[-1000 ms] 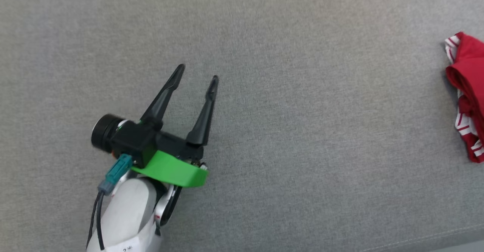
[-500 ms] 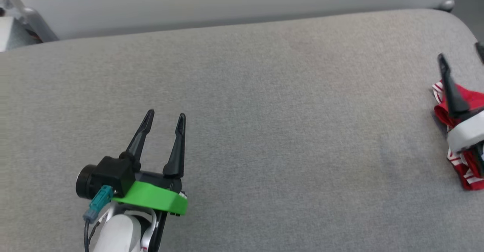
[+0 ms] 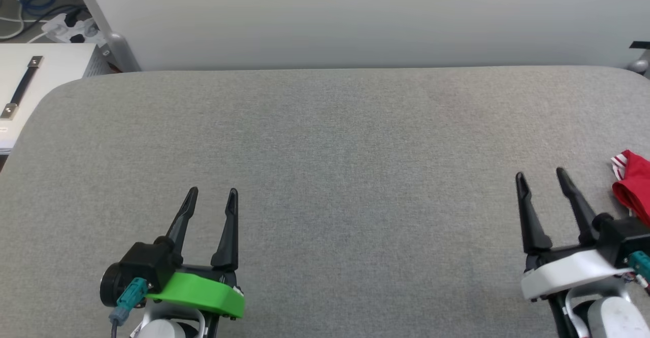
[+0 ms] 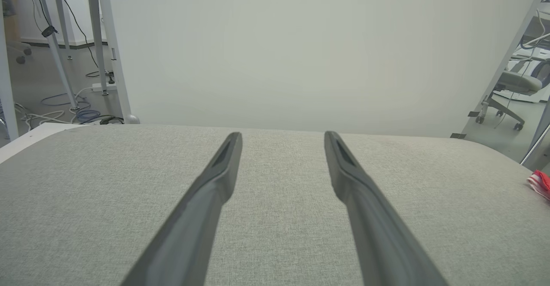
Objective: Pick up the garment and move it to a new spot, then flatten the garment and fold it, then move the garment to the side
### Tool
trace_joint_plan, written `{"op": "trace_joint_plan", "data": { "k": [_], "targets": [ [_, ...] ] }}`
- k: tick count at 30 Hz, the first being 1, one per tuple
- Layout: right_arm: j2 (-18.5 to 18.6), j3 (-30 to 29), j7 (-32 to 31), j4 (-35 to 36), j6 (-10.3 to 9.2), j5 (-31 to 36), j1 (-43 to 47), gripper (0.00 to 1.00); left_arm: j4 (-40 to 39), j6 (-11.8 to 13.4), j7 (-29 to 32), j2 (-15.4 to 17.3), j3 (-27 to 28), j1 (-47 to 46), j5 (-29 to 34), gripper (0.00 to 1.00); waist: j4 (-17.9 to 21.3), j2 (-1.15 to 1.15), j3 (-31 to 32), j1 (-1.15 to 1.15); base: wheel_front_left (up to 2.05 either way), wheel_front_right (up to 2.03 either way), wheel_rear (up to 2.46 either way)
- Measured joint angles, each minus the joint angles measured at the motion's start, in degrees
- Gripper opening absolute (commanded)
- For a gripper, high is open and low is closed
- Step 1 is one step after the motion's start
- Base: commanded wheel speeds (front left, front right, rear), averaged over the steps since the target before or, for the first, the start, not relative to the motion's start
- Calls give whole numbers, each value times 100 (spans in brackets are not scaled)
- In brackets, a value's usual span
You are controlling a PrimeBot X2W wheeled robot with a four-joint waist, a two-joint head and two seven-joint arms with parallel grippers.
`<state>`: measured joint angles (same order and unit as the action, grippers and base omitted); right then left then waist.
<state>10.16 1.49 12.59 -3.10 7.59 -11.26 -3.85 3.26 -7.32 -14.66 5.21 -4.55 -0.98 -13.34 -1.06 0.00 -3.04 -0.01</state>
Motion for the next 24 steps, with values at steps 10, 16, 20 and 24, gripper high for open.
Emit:
{"op": "trace_joint_plan", "data": {
  "k": [10,16,20,24],
  "targets": [
    [-439,-75,180,-209,-3,211,147,100,137,0,0,-10,97,68,88,100,-92,0,-6,0,0,0,0],
    [-492,-88,189,-277,-3,222,154,100,63,0,0,-81,210,70,111,100,-72,0,-6,0,0,0,0],
    [-506,-86,190,-270,-3,222,154,100,-9,0,0,-122,241,70,121,100,-54,0,-2,0,0,0,0],
    [-534,-85,190,-266,-3,222,154,100,9,0,0,-124,225,71,96,100,-51,0,3,0,0,0,0]
  ]
}}
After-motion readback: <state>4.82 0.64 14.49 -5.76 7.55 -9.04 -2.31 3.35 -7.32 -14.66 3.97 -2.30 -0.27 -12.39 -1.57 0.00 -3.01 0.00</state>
